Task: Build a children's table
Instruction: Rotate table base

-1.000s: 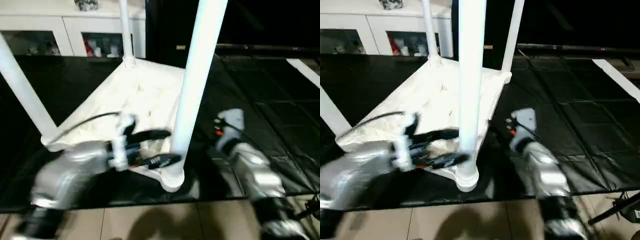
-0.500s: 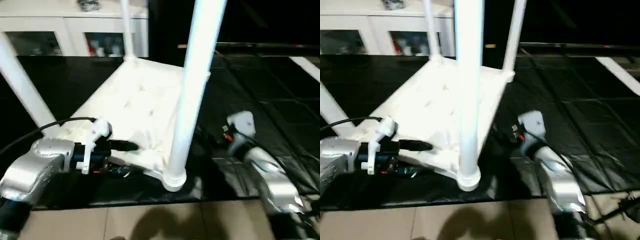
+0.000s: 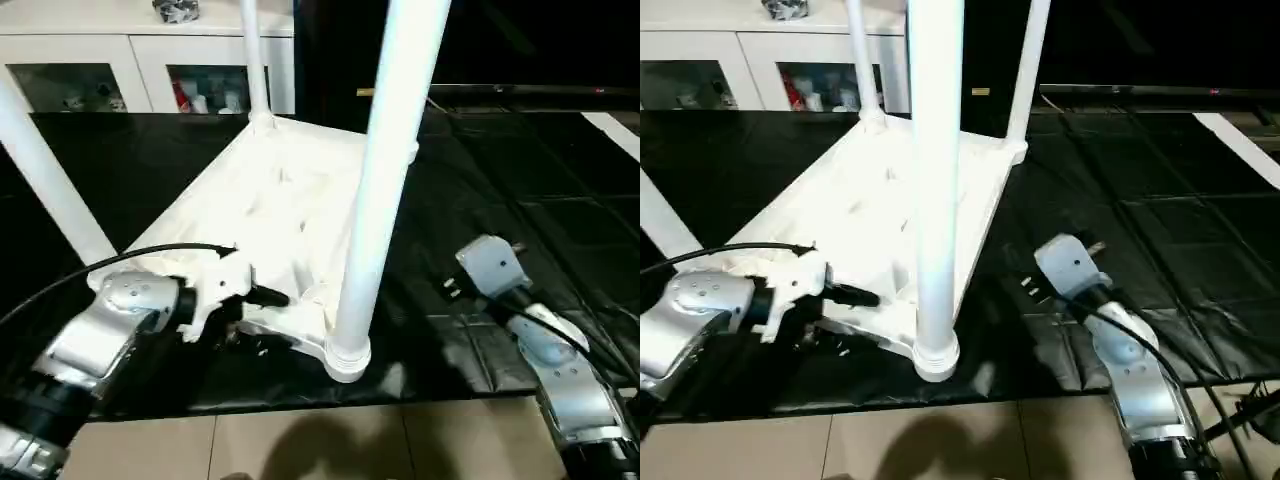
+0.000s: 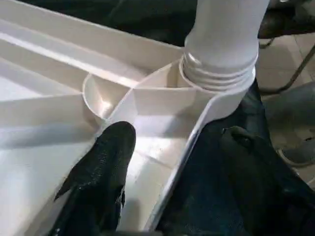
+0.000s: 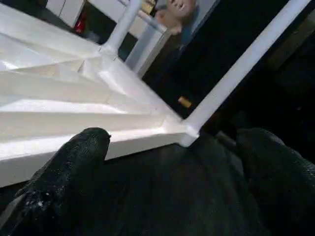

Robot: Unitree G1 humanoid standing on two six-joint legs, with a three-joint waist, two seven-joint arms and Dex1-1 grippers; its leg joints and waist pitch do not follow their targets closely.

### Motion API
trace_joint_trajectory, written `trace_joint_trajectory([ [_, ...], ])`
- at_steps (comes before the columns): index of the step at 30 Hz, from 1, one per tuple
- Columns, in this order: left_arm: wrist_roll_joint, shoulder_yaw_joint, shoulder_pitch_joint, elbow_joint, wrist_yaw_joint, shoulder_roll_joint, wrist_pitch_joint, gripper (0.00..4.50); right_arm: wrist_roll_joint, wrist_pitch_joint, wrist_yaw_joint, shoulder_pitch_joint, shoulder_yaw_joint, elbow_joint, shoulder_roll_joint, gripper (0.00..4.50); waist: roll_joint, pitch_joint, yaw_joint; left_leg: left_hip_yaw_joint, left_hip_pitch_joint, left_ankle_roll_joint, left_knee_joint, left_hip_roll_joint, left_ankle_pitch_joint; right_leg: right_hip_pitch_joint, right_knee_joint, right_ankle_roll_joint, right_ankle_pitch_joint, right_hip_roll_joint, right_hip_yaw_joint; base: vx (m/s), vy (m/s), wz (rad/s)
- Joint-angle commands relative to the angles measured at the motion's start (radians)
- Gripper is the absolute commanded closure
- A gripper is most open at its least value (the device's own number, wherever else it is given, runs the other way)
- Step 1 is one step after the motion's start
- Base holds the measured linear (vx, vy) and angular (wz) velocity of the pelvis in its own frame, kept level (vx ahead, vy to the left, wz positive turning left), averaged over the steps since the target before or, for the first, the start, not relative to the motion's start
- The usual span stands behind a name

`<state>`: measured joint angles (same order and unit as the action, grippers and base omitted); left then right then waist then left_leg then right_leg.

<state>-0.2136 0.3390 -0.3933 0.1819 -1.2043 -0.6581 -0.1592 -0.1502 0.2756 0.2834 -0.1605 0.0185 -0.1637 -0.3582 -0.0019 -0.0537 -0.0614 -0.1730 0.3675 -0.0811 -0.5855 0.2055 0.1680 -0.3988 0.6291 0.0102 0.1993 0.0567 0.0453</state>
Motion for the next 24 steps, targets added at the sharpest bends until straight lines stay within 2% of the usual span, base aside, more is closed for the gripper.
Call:
trace_joint_trajectory([
  [1,0.019,0.008,-0.02,0.013,-0.008,0.006,0.019,1.73,-0.006,0.035,-0.018,0.001,-0.019,-0.011,-0.002,0.0,0.009,0.061,-0.002,0.003,-0.01,-0.017,0.064,0.011,0.251,0.047,-0.084,0.153,0.198,0.057,-0.045,0.0,0.0,0.0],
  [5,0.033,0.016,-0.028,0.041,-0.017,0.028,0.048,1.93,-0.005,0.083,-0.039,0.004,-0.014,-0.041,-0.003,0.0,0.009,0.06,-0.003,0.003,-0.01,-0.013,0.063,0.011,0.258,0.048,-0.084,0.159,0.203,0.058,-0.044,0.0,0.0,0.0],
  [10,0.062,0.029,-0.045,0.07,-0.026,0.038,0.085,2.45,0.003,0.108,-0.021,0.01,-0.002,-0.059,-0.007,0.0,0.01,0.061,-0.002,0.003,-0.01,-0.007,0.063,0.011,0.259,0.048,-0.084,0.161,0.196,0.057,-0.045,0.0,0.0,0.0],
  [16,0.121,0.046,-0.08,0.123,-0.023,0.047,0.135,2.86,0.029,0.121,0.022,0.016,0.006,-0.076,-0.02,0.0,0.009,0.063,-0.002,0.003,-0.009,0.0,0.061,0.012,0.242,0.052,-0.08,0.172,0.16,0.058,-0.044,0.0,0.0,0.0],
  [19,0.131,0.054,-0.092,0.136,-0.043,0.046,0.151,3.08,0.04,0.122,0.05,0.02,0.016,-0.078,-0.028,0.0,0.007,0.062,-0.003,0.003,-0.008,0.005,0.061,0.012,0.248,0.052,-0.082,0.173,0.176,0.059,-0.044,0.0,0.0,0.0],
  [24,0.134,0.075,-0.107,0.139,-0.112,0.029,0.154,3.51,0.112,0.079,0.195,0.043,0.047,-0.062,-0.054,0.0,0.01,0.062,-0.003,0.003,-0.008,0.016,0.061,0.014,0.259,0.053,-0.083,0.185,0.172,0.059,-0.044,0.0,0.0,0.0],
])
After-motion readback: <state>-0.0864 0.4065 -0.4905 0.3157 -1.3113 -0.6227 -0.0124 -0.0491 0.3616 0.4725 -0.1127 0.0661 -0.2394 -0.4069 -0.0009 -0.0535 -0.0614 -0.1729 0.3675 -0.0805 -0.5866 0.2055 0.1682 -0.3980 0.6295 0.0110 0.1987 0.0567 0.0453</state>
